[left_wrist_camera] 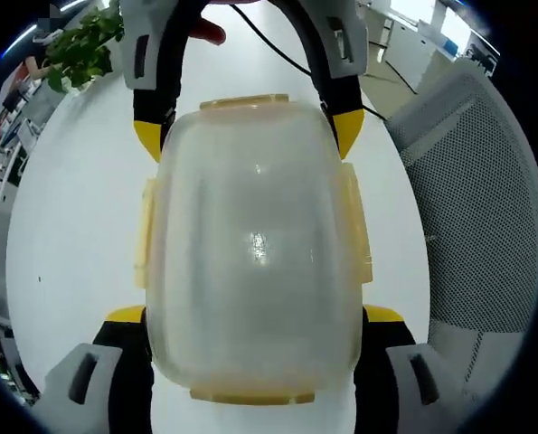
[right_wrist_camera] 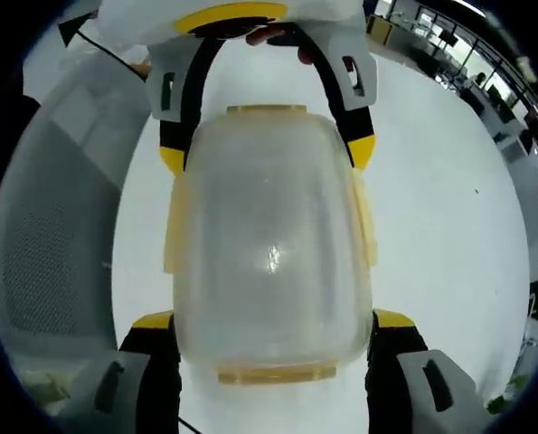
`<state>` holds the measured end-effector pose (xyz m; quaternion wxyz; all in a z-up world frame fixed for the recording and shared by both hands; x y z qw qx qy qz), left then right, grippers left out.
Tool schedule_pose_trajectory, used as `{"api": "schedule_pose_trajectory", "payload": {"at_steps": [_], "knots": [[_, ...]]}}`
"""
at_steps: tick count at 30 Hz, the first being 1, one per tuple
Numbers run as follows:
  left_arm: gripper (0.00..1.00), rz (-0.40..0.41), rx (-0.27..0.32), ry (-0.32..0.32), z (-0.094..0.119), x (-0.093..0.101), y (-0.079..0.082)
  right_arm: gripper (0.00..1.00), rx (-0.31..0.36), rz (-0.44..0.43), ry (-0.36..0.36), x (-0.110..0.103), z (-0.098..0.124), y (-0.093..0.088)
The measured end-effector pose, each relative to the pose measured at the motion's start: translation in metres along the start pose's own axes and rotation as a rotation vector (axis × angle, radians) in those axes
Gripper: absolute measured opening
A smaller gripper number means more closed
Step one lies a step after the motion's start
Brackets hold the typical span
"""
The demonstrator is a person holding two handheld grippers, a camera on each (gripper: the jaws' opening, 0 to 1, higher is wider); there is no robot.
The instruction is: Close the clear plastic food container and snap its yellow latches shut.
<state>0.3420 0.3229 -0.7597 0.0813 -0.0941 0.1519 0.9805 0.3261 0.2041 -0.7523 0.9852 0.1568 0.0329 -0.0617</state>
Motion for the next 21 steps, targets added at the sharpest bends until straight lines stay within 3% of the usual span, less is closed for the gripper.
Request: {"api": "schedule_pose_trajectory", "payload": {"at_steps": [21], "knots": [[0.94,0.018,0.008,0.006,0.008,0.004,-0.023,0.85,0.017,0.011,-0.001,-0.002,-0.008,0.022]]}}
Point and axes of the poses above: the point that each gripper's makers call its tool centre point, and the gripper's own axes: z roughly backward along the fingers, x roughly to its right, y roughly out of its top, the point moved 6 cm from there along z, roughly backward along the fingers, and after that the axes turned 7 degrees about y, right-handed, at the moved point
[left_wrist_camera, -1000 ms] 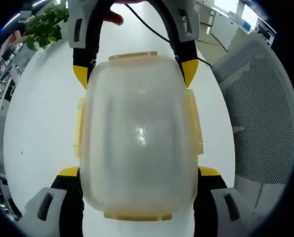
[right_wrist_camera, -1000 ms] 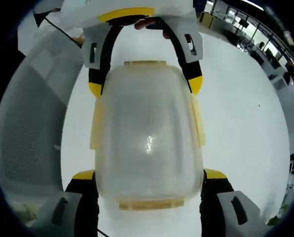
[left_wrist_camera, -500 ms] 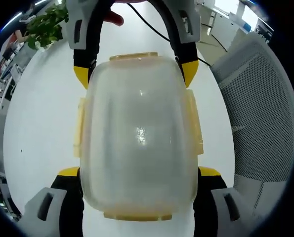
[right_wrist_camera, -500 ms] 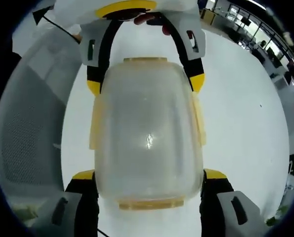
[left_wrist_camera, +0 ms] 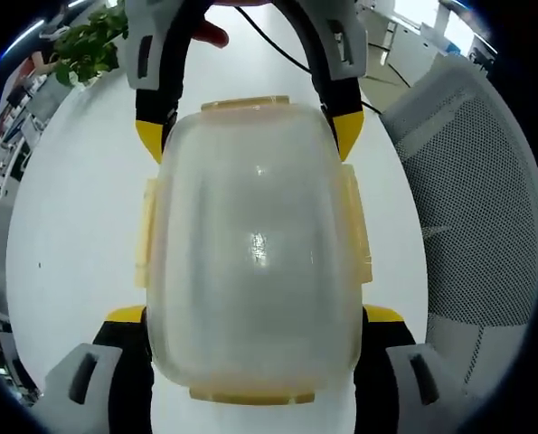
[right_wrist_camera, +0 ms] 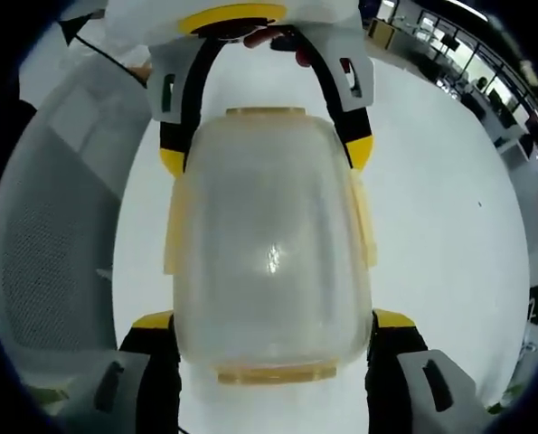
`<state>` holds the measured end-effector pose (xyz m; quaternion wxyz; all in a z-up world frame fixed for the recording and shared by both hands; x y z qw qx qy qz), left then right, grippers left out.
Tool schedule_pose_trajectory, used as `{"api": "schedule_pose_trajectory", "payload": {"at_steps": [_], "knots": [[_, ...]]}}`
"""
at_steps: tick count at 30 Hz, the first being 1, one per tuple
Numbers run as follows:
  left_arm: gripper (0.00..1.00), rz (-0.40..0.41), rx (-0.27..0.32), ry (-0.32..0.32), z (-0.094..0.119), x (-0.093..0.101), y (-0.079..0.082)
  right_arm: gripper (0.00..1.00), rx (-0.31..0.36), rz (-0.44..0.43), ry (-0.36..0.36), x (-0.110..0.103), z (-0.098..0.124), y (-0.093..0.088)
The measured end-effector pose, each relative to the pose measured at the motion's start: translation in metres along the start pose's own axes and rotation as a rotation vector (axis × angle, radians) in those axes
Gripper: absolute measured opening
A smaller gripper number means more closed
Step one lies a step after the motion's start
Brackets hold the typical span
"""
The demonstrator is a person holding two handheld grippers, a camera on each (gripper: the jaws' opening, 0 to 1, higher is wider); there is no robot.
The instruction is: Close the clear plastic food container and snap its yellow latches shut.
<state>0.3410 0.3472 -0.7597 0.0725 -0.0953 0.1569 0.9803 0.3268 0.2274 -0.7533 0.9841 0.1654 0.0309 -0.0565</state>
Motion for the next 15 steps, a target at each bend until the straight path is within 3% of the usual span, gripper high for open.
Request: {"api": "schedule_pose_trajectory", "payload": {"at_steps": [15], "knots": [[0.94,0.013,-0.006,0.003,0.008,0.001,-0.023,0.85,-0.003,0.013,0.005,0.001,-0.007,0.023]]}}
Point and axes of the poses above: the point that each gripper's makers call its tool centre point, and the gripper's own axes: z roughly backward along the fingers, x roughly to its right, y roughly out of its top, the point moved 6 cm from there along z, roughly backward along the fingers, and after that the axes turned 7 degrees about y, right-handed, at the moved point
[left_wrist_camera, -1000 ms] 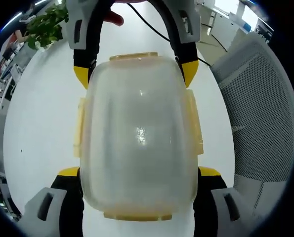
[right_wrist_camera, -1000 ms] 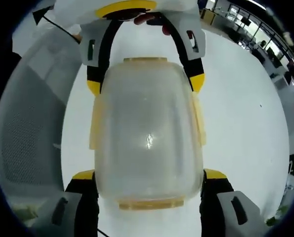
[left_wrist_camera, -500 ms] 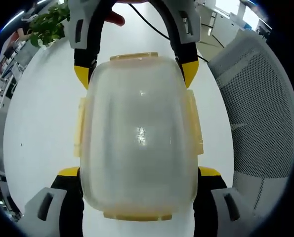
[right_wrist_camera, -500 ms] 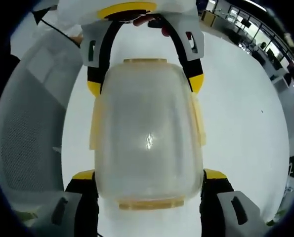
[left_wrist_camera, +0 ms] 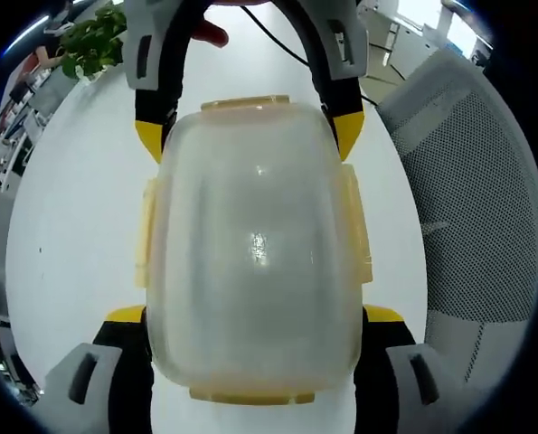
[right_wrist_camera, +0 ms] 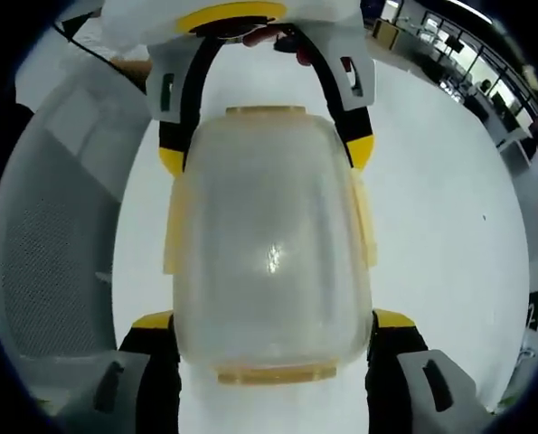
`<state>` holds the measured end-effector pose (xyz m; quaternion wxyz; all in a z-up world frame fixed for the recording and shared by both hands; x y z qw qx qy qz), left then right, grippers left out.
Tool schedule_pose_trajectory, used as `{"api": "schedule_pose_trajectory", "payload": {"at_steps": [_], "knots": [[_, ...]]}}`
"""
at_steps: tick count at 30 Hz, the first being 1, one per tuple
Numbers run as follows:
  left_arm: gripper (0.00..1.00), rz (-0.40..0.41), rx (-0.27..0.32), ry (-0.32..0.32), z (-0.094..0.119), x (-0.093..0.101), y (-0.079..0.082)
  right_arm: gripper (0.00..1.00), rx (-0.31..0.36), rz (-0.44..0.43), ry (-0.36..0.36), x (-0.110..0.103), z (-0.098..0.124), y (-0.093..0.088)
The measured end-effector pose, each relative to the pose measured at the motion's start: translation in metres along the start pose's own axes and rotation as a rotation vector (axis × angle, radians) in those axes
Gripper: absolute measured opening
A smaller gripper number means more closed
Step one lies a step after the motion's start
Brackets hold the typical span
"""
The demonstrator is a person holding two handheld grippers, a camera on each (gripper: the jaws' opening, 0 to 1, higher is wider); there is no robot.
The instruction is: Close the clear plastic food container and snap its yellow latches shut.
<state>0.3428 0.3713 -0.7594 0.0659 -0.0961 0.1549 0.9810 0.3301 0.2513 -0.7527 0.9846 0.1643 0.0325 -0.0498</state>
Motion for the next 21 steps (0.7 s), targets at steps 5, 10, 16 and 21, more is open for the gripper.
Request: {"api": "schedule_pose_trajectory", "payload": {"at_steps": [5,10,16,21], "knots": [[0.94,0.001,0.0,0.0,0.003,0.0,-0.01,0.86,0.01,0.001,-0.003,0.0,-0.004,0.01],[0.94,-0.009,-0.017,0.01,0.004,-0.001,-0.021,0.86,0.019,-0.005,-0.005,0.0,-0.008,0.021],[0.94,-0.01,-0.024,0.009,0.008,-0.001,-0.033,0.86,0.024,-0.002,-0.004,0.001,-0.012,0.032],[0.94,-0.005,-0.024,0.01,0.012,0.001,-0.044,0.86,0.032,0.002,-0.003,-0.001,-0.015,0.043]]}}
Point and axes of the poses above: the point that each gripper's makers call its tool centre point, and the gripper's own axes: z roughly backward along the fingers, x roughly to its right, y roughly out of its top, the point moved 6 cm from there along z, roughly backward along the fingers, and after that the axes turned 7 degrees about y, right-handed, at the moved point
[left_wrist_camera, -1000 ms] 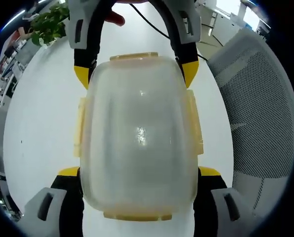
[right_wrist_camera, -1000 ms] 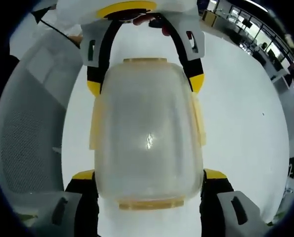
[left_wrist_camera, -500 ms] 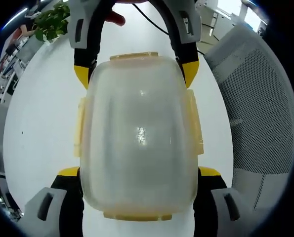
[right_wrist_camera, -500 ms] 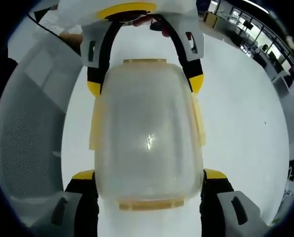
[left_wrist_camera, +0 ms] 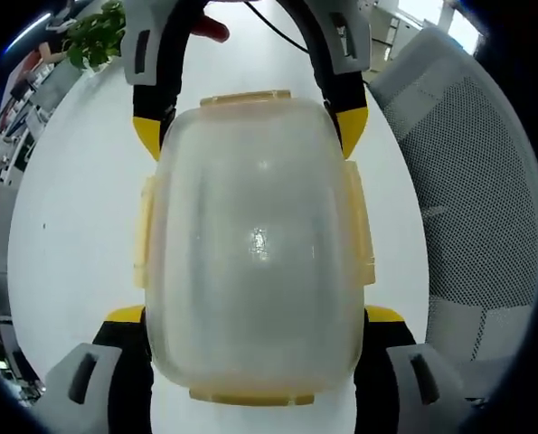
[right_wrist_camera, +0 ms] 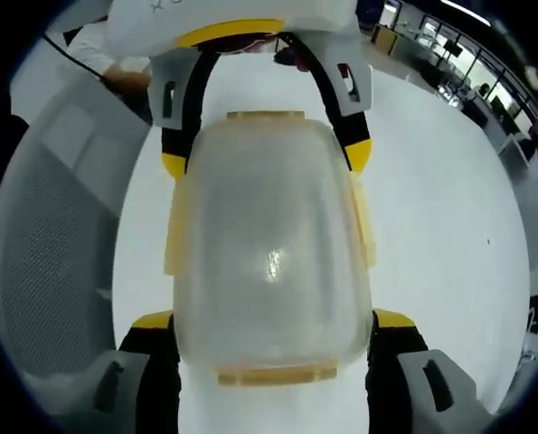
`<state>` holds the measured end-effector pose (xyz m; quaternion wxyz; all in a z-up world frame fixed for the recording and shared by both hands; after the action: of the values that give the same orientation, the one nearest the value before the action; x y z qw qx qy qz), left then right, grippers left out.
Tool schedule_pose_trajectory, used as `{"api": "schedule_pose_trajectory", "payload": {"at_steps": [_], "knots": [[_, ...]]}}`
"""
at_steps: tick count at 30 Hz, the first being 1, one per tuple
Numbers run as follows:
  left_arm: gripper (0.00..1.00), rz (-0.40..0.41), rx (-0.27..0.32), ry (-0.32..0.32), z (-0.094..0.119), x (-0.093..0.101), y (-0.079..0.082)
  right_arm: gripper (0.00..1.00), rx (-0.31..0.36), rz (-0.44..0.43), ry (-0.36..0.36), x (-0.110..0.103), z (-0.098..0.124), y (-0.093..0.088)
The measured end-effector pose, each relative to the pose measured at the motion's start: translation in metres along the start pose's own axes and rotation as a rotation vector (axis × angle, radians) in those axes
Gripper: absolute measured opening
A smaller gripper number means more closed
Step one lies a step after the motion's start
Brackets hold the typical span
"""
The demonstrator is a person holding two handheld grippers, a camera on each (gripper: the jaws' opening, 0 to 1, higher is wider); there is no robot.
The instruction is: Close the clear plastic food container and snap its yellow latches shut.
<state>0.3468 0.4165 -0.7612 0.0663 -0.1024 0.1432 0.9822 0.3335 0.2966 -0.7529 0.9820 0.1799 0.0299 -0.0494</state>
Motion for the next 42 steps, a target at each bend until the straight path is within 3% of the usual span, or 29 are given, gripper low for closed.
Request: {"api": "schedule_pose_trajectory", "payload": {"at_steps": [21,42], "knots": [[0.94,-0.001,-0.022,0.003,0.014,0.007,-0.043,0.86,0.007,0.004,-0.003,-0.005,-0.017,0.041],[0.94,0.007,-0.002,0.005,0.016,0.005,-0.048,0.86,-0.001,0.01,-0.006,-0.004,-0.018,0.046]]}}
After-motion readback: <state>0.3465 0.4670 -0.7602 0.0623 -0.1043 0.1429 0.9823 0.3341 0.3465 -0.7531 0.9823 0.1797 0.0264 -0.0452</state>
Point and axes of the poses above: the point that each gripper's makers call its tool centre point, and the gripper's own axes: z roughly backward along the fingers, x roughly to its right, y roughly out of its top, the point moved 6 cm from there along z, roughly backward along the fingers, and after that the axes turned 7 degrees about y, right-handed, at the moved point
